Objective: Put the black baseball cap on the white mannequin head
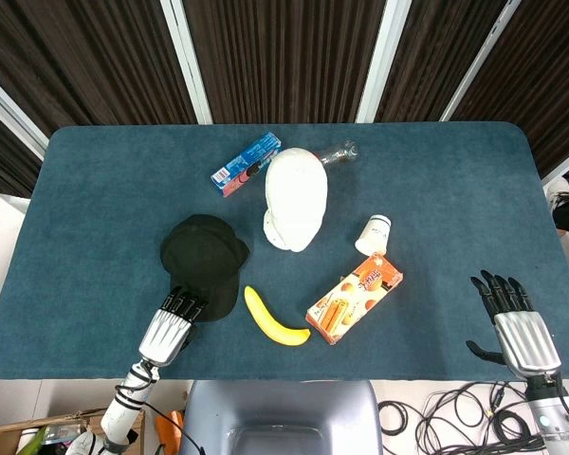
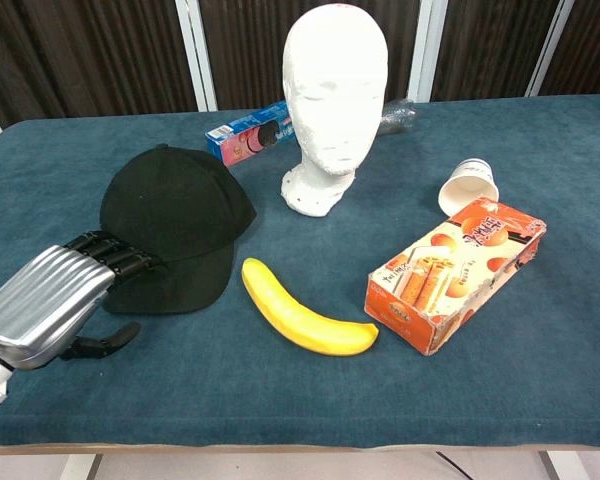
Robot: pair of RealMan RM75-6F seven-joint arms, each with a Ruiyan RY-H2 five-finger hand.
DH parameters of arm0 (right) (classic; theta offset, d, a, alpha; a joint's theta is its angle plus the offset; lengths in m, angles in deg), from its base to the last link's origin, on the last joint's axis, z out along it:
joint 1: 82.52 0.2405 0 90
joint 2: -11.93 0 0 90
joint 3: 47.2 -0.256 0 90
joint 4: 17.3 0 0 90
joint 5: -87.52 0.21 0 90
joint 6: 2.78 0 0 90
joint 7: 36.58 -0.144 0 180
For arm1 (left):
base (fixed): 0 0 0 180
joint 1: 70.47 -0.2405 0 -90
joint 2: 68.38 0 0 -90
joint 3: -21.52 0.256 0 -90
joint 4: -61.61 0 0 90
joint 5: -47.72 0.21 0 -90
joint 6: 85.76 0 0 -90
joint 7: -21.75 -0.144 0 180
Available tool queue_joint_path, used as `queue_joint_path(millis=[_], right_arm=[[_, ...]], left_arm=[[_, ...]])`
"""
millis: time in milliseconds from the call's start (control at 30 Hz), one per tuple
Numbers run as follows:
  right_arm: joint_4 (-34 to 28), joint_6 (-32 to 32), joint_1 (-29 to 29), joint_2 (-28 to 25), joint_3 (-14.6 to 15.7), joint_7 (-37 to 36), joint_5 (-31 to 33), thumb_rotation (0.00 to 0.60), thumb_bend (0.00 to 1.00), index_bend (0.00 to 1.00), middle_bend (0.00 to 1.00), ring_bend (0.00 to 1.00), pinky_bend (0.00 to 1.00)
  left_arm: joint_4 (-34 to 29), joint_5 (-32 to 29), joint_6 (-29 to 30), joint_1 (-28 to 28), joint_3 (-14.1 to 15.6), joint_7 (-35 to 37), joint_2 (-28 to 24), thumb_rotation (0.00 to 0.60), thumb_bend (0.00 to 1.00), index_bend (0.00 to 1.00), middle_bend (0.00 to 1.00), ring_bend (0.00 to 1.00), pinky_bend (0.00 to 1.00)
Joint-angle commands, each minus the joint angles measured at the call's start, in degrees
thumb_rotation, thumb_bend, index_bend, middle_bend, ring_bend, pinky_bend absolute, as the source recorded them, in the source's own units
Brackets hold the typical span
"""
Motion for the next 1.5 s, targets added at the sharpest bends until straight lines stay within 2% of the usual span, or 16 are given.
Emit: queue_joint_path(millis=[33,200,467,700,900,1233,1500], right_arm=[[-0.1,-0.46,-0.18,-0.44,-0.04,-0.71,-0.21,0.6,0.09,0.0,0.0,0.0,0.0],[-0.14,-1.49,-0.75,-1.42,-0.26,-2.93,-0.12,0.6,0.09,0.0,0.0,0.0,0.0],[-0.07,-1.64,-1.0,-2.2,-0.45,-4.63,0.19,0.6,0.09,0.0,0.0,0.0,0.0],[-0.15,-1.55,-1.01,-2.45,-0.53,-5.05,0.24,0.6,0.09,0.0,0.0,0.0,0.0],[-0.14,-1.64,-1.08,-2.57,-0.67,-5.32,0.36,0.6,0.09,0.0,0.0,0.0,0.0],[-0.12,-1.79,-1.18,-2.78,-0.77,-5.87,0.27,0.6,0.09,0.0,0.0,0.0,0.0],[-0.09,-1.67,-1.14,-2.84,-0.84,-6.08,0.31,0.6,0.09,0.0,0.0,0.0,0.0]], left_arm=[[3.72,-0.77,1.08,-0.02,-0.32,2.04,2.48,0.6,0.31,0.32,0.37,0.28,0.25],[8.39,-2.18,0.01,0.69,-0.91,5.67,5.21,0.6,0.31,0.29,0.39,0.3,0.26],[14.11,-3.25,0.72,2.05,-1.32,8.71,8.83,0.6,0.31,0.32,0.42,0.32,0.26],[19.21,-4.4,3.99,3.27,-2.2,11.14,11.82,0.6,0.31,0.41,0.52,0.41,0.28],[20.1,-5.3,4.25,4.29,-2.52,11.38,11.99,0.6,0.3,0.48,0.57,0.45,0.31],[22.43,-7.21,2.9,6.61,-3.47,8.52,11.96,0.6,0.33,0.51,0.58,0.45,0.32],[23.89,-8.12,2.16,8.61,-3.76,6.91,10.71,0.6,0.46,0.61,0.66,0.5,0.34]])
